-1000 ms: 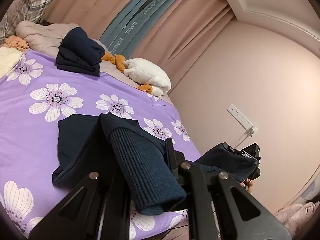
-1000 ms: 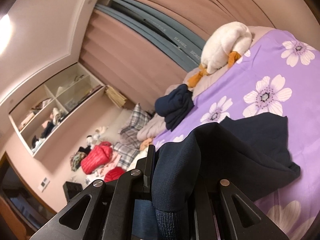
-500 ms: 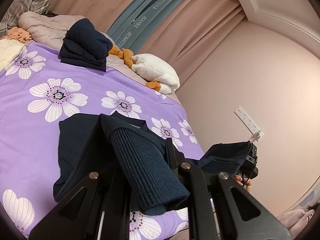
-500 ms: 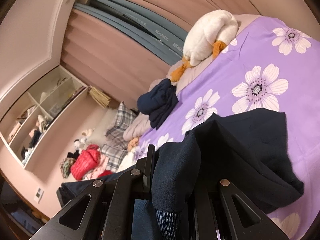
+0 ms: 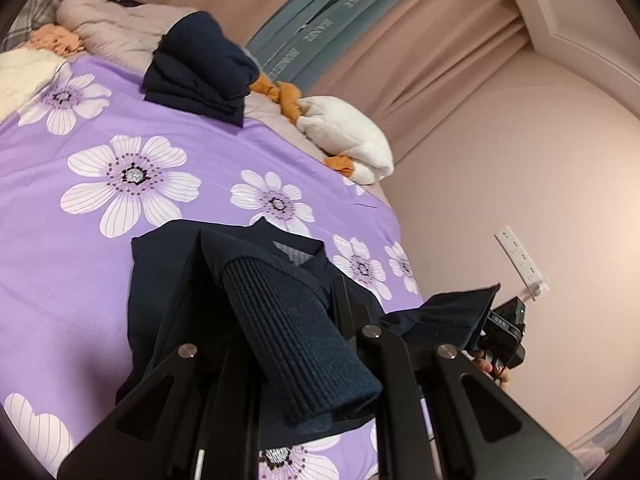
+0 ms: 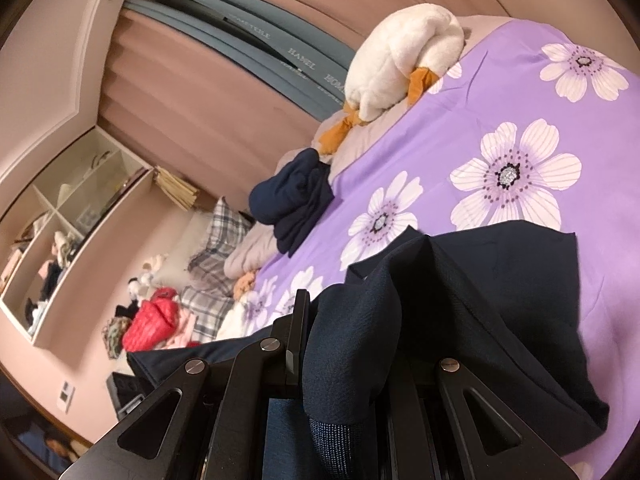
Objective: Fold large clothes
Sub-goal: 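Lower the folded hem onto the jacket body with both tools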
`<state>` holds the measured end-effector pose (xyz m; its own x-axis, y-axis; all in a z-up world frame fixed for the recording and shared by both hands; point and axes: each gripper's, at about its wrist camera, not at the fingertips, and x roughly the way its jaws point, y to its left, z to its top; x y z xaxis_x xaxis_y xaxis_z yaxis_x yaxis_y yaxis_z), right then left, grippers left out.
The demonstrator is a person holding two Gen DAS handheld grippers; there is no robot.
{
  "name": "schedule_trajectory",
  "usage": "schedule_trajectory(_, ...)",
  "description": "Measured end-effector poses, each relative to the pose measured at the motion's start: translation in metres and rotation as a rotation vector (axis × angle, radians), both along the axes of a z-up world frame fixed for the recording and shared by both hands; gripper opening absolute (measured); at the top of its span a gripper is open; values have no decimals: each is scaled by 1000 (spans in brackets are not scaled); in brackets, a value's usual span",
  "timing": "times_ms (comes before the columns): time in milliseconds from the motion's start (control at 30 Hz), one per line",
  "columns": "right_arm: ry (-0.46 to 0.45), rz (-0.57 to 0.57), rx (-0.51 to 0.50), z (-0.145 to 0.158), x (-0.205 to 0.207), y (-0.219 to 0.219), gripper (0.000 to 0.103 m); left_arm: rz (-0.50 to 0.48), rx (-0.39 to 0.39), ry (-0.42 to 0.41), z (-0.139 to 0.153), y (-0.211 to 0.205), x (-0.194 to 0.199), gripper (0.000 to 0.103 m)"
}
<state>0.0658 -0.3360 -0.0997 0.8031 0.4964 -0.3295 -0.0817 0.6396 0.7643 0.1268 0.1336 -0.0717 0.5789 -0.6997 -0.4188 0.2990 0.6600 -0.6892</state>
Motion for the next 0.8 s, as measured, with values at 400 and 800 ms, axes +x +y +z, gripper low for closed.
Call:
schedule_trajectory(400,118,-74,-7,-34,36,-20,13,23,55,140,-43,-20,79,12)
schedule_trajectory(800,265,-96,-22,-85,67,-29,13,51,142,338,-122,-34,140,12)
